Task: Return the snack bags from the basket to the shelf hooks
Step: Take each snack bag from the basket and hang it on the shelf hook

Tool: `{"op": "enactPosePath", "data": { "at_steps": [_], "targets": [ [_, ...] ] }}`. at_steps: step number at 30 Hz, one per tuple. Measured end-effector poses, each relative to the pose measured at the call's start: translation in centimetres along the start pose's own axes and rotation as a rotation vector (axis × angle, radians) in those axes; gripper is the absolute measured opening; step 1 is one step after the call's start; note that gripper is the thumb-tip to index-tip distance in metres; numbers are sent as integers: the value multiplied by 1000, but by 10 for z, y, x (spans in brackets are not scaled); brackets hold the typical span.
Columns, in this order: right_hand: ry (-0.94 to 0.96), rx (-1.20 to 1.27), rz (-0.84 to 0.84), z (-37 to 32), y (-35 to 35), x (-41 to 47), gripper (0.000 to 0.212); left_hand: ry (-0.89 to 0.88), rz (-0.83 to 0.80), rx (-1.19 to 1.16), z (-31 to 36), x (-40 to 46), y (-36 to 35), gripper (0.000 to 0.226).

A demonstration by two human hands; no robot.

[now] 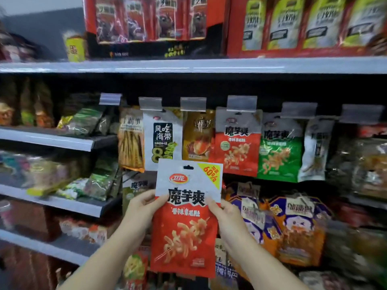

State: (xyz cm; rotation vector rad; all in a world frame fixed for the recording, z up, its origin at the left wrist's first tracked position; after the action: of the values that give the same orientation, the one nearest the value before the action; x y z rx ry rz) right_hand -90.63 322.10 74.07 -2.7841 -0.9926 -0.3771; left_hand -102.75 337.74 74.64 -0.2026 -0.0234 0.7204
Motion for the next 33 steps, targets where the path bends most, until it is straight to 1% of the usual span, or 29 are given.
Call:
{"op": "enactPosePath", "data": {
  "at_steps": [3,4,5,7,8,13,17,18,20,21,22,24,25,28,30,33],
  "targets": [
    [25,5,94,-1,22,12,68,-19,-51,66,10,18,-32,17],
    [19,17,130,-3,32,18,71,-13,-64,73,13,24,-44,16],
    [22,32,169,-8,42,22,63,-8,-76,71,14,32,-56,15],
    [58,35,221,-20,62,36,36,-1,-96,72,19,47,-81,14],
    [78,32,230,-25,73,45,28,0,-104,75,22,55,-94,14],
    [181,65,294,-52,115,98,21,-29,-118,35,52,97,-148,14],
    [240,15,321,-70,136,135,22,-74,-109,15,75,123,-176,18],
    [252,-3,328,-73,137,142,28,-85,-101,16,79,127,-180,19],
    [274,-16,323,-77,137,154,61,-105,-85,-2,86,134,-184,20],
    [275,-7,310,-79,136,159,68,-114,-78,-17,88,138,-185,20],
    [281,0,291,-83,133,161,58,-123,-69,-28,91,141,-184,20],
    [281,21,272,-91,130,163,30,-148,-56,-42,96,146,-182,21],
    [276,34,264,-93,130,165,24,-158,-56,-49,98,149,-181,21],
    [272,38,284,-95,127,174,23,-164,-82,-82,104,157,-181,20],
    [273,32,328,-94,126,177,26,-151,-104,-70,106,163,-181,21],
    [248,8,348,-91,125,180,30,-138,-118,-29,104,170,-181,24]
  ]
}}
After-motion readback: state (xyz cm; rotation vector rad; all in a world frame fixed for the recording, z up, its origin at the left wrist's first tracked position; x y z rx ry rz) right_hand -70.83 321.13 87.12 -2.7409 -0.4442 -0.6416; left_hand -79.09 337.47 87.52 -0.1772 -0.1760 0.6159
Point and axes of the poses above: each hand's wrist, its own x-axis towards the middle knuckle, its own y-axis out of the back of the hand, z = x × y, the point moved 5 cm from there along x, towards the middle knuckle, and after that the axes turned 11 degrees about y, right-handed, at the moved point
